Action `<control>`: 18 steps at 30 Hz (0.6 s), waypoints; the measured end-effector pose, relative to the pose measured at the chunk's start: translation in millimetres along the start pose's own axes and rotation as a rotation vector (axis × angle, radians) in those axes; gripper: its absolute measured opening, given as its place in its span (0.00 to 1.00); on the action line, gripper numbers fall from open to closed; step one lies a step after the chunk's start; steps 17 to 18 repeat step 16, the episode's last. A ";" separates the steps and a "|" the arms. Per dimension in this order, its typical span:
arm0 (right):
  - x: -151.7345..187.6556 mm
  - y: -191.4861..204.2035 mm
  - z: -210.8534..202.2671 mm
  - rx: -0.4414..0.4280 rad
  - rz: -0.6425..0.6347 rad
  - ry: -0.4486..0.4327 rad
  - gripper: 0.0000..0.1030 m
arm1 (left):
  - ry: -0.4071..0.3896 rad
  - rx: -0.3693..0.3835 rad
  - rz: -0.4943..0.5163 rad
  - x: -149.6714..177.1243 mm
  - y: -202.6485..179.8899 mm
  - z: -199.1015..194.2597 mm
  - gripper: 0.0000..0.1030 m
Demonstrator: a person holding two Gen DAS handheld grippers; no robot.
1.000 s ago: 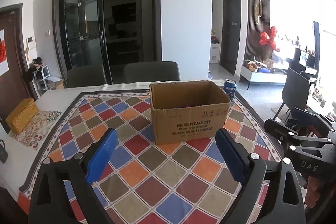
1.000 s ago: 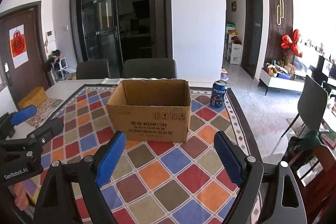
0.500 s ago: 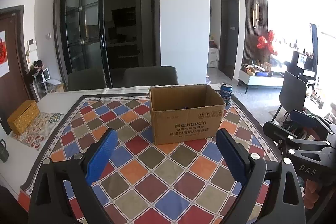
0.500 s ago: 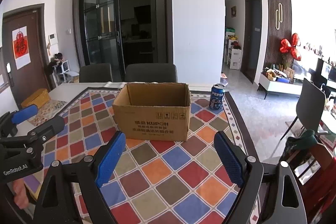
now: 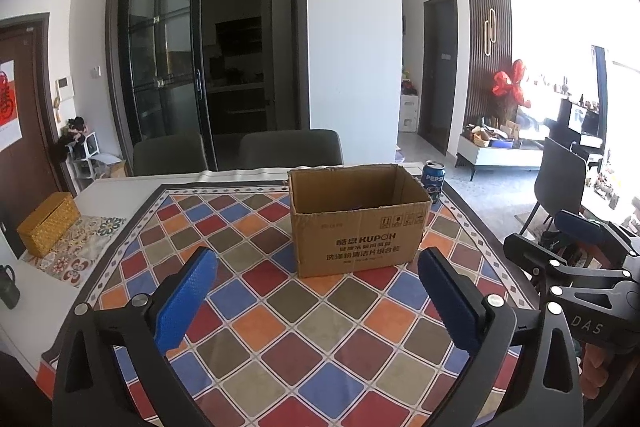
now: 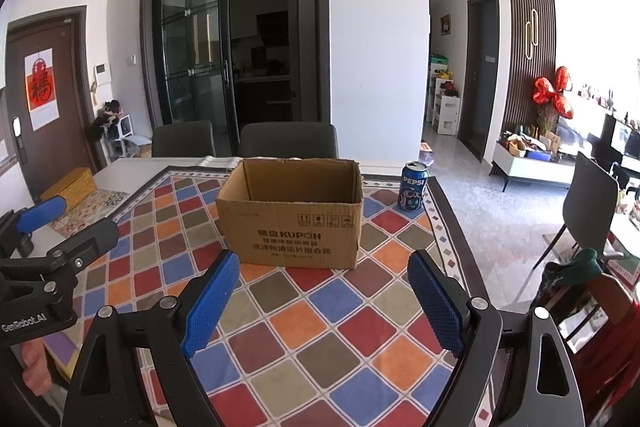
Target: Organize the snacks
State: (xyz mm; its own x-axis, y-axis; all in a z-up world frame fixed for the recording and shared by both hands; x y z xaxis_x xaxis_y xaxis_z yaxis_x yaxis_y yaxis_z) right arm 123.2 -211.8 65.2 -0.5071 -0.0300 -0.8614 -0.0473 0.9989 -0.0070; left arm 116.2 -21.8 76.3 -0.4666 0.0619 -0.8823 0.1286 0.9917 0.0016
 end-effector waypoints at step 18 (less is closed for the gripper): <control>0.2 -2.7 -6.6 0.005 0.002 0.003 0.84 | -0.003 -0.009 0.003 0.1 1.6 0.9 1.00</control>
Point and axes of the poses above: each gripper's, at about its wrist camera, not at the fingertips, and z roughly the way its jaws point, y to its left, x to its underside, the point moved 4 cm from there along z, roughly the way its jaws point, and after that the axes turned 1 degree about -z, right-handed, at the moved point
